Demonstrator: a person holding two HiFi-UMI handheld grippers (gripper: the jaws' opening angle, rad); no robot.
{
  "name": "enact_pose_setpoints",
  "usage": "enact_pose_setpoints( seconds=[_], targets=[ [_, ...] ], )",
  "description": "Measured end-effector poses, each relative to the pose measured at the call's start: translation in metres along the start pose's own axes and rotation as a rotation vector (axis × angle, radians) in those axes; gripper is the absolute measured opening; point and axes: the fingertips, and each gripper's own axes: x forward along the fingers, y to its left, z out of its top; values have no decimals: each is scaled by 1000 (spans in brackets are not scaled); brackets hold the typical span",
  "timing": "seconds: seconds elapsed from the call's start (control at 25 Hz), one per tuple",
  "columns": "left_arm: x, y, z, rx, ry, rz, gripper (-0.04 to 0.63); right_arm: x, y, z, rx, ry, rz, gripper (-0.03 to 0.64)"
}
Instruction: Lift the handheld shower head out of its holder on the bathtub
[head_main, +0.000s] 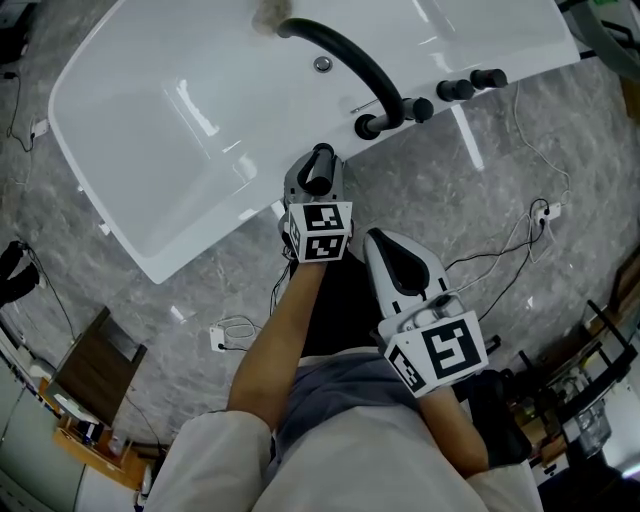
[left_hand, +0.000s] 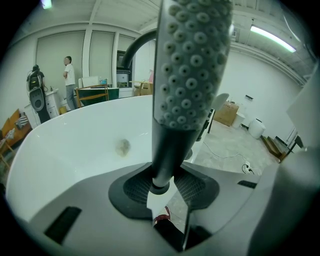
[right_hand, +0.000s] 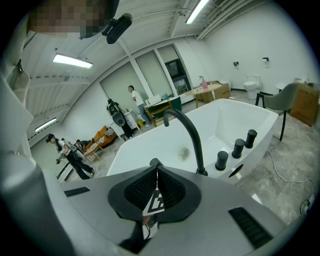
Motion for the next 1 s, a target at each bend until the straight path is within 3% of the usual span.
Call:
enact_pose_setpoints(
  seconds=[0.56,1.0],
  targets=[
    [-23,-3,18,-26,-26,-26,138,-10,3,16,-2,-51,0,19],
    [-51,-1,47,-4,-55,-38,138,-20,10,44,-31,-100,57,18]
  ],
)
